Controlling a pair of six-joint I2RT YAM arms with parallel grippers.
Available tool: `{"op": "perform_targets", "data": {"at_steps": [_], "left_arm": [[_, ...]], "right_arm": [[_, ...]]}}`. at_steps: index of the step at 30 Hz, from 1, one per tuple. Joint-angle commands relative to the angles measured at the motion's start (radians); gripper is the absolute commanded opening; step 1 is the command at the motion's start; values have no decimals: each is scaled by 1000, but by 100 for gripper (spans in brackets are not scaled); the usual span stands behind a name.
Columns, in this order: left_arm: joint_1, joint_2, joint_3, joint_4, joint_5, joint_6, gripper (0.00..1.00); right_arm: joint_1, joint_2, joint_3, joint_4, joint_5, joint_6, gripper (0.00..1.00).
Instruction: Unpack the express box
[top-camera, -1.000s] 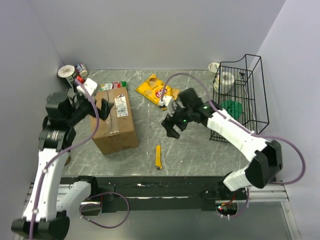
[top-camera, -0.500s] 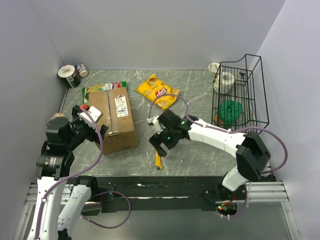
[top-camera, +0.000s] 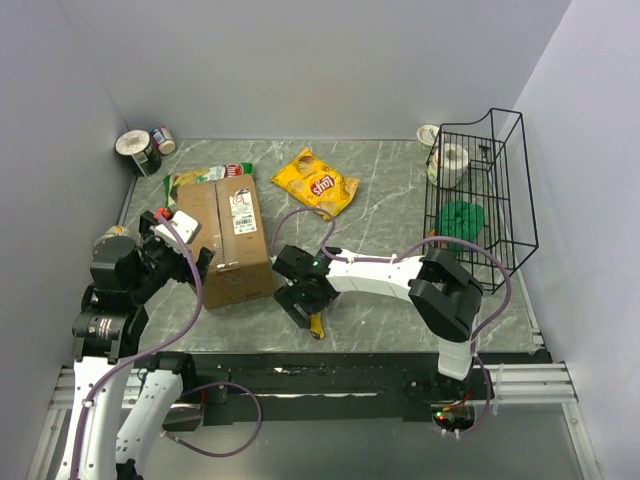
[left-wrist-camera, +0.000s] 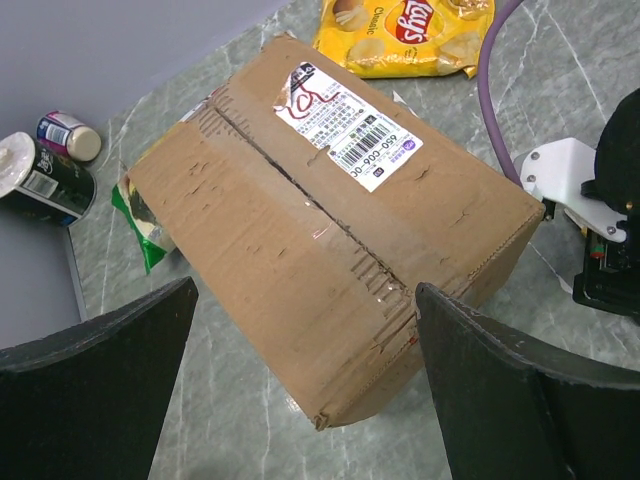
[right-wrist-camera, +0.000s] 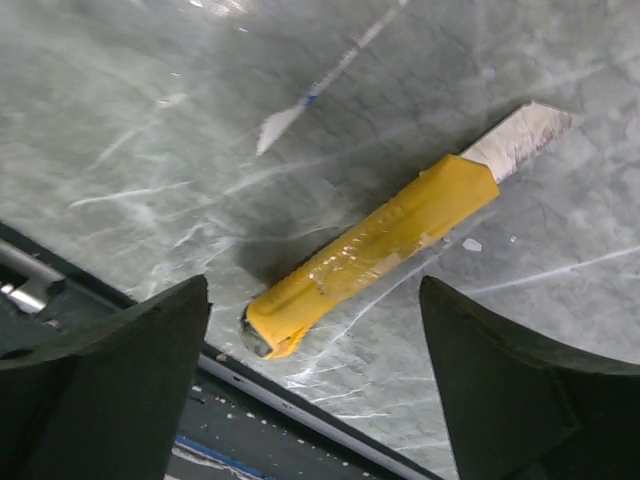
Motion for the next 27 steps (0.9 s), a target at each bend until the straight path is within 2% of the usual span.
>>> {"op": "perform_targets", "data": {"at_steps": [1,7,14,17,20,21,22,23,27], "left_arm": [[-1,-11,4,46,-12,-34,96],[-1,-44,-26,109,-4,-10,96],[-1,0,-13,121,-6,-26,96],[-1,2,-16,145,5,-28,96],[-1,5,-15,162,14,-26,96],[-1,8,-9,164,20,-29,96],[-1,15,-4,165,23,-31,96],[-1,19,0,165,26,-32,97],[-1,37,30,169,43,-28,96]], "right_arm": [[26,9,36,-26,76,45,84],[33,9,-32,-12,105,12,71],[28,-5,-101,16,143,-41,69],[20,-31,-144,34,119,-81,64],[17,-58,-171,45,67,-149,51],[14,-63,-179,46,57,-164,43],[16,-63,-182,40,35,-193,39],[14,-64,-191,39,28,-205,36],[8,-66,-219,37,31,-250,13]]}}
